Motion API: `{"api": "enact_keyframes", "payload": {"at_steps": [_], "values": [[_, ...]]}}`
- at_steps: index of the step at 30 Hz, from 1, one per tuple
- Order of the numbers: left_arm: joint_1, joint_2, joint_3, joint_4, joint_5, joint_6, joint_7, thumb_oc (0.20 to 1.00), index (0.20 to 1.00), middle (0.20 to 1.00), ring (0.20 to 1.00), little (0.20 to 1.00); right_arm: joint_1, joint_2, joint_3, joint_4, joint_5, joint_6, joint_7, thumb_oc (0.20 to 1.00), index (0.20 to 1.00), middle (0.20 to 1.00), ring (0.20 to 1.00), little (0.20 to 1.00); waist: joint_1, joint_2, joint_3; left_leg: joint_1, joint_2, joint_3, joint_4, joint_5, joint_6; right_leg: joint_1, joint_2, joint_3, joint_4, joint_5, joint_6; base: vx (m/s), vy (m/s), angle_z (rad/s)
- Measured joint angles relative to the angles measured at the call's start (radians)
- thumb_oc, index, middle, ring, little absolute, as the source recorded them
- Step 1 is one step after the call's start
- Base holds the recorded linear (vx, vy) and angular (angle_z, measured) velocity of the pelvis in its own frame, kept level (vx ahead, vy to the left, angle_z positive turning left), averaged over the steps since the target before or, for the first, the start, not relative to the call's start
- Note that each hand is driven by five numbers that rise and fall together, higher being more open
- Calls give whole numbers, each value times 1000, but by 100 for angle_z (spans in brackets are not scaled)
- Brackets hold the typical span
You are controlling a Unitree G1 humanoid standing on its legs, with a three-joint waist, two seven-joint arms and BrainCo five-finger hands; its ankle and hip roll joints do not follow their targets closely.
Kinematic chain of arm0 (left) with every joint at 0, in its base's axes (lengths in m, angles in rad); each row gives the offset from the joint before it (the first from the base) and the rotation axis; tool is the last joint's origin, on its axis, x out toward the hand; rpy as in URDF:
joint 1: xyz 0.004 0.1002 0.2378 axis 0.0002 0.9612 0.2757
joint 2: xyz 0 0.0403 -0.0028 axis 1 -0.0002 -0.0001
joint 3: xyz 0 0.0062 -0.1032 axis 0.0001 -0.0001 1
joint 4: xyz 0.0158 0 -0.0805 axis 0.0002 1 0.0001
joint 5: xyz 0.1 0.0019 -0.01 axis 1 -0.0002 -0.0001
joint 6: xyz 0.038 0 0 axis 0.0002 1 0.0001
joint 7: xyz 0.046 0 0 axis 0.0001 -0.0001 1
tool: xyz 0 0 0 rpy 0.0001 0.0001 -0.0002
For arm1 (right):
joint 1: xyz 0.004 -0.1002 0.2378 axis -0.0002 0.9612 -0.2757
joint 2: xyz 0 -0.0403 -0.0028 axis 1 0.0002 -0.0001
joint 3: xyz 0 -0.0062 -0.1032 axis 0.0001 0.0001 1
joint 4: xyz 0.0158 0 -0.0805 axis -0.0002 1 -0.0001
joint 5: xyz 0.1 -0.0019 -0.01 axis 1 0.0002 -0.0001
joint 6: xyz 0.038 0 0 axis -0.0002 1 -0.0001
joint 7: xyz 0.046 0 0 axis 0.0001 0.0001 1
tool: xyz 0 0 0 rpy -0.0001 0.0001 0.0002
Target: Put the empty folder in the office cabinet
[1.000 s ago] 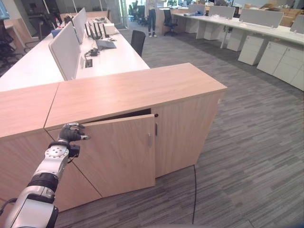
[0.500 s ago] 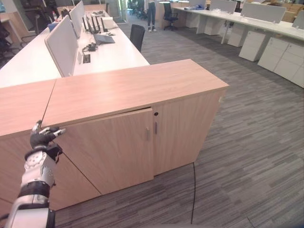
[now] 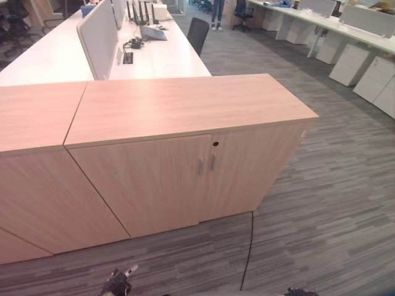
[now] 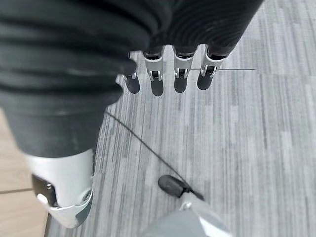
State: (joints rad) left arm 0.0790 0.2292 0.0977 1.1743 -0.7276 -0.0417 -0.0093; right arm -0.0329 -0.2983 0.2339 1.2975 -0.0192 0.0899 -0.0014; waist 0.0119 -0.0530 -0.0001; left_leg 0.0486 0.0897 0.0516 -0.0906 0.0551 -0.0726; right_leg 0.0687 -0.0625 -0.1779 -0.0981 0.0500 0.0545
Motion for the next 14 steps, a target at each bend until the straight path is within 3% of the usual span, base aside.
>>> {"api": "enact_keyframes", "payload": {"at_steps": [4, 8, 14], "values": [[53, 5, -163, 48, 353, -4, 48, 1000, 1000, 1000, 1000, 1000, 10, 8, 0, 0, 3, -22, -26, 1000, 1000, 1000, 1000, 1000, 12, 8, 7, -18, 0, -12, 0, 1, -2, -11, 2, -12, 0, -2, -2, -33, 10, 11], [51, 31, -271, 41, 600, -11, 65, 1000, 1000, 1000, 1000, 1000, 24, 17, 5, 0, 22, -38, -44, 1000, 1000, 1000, 1000, 1000, 16, 23, 21, -30, 0, -26, 0, 6, -3, -15, 4, -27, 0, -3, -2, -16, 26, 11], [30, 37, -304, 35, 677, -12, 64, 1000, 1000, 1000, 1000, 1000, 26, 21, 9, -2, 28, -45, -47, 1000, 1000, 1000, 1000, 1000, -2, 37, 32, -31, 1, -28, 0, 6, -3, -15, 4, -28, 0, -8, 3, -9, 13, 0]]}}
